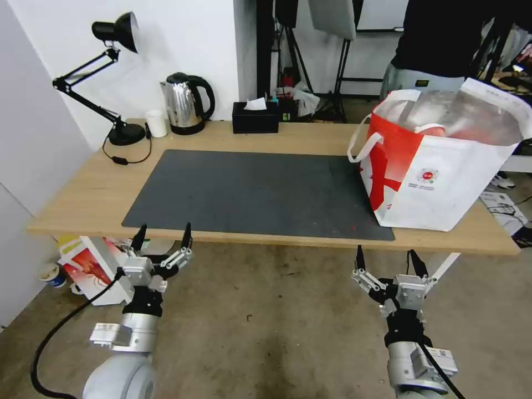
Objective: Pick up the trash from the table and place it into the takeout bag.
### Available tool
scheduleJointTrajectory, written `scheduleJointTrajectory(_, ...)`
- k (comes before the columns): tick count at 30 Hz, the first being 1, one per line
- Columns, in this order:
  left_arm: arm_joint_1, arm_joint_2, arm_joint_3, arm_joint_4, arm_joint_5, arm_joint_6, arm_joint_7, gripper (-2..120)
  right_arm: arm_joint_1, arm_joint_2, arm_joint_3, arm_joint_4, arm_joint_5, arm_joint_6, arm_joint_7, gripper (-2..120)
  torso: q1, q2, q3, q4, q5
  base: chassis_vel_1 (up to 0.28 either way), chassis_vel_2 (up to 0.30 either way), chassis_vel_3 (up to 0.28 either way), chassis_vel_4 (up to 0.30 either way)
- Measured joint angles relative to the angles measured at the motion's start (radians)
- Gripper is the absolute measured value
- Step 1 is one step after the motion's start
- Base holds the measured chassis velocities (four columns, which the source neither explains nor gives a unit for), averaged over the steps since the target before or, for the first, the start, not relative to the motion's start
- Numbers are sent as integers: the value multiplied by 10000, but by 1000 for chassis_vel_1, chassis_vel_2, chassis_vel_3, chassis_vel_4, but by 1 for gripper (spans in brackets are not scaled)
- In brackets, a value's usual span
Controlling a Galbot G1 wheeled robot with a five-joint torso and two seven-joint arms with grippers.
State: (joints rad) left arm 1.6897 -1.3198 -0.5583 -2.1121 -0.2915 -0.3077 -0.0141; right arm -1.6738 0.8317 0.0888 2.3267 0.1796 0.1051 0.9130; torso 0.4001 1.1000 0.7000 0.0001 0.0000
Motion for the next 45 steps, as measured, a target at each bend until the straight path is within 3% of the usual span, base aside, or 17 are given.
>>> scheduleJointTrajectory(18,644,193,-291,232,-172,-93,150,100,0,0,0,0,0,0,0,100,-1,-2,0,-1,0,0,0,0,0)
scheduleJointTrajectory(45,366,-10,-159,469,-164,-194,205,100,0,0,0,-1,0,0,0,100,0,-1,0,-1,0,0,0,0,0)
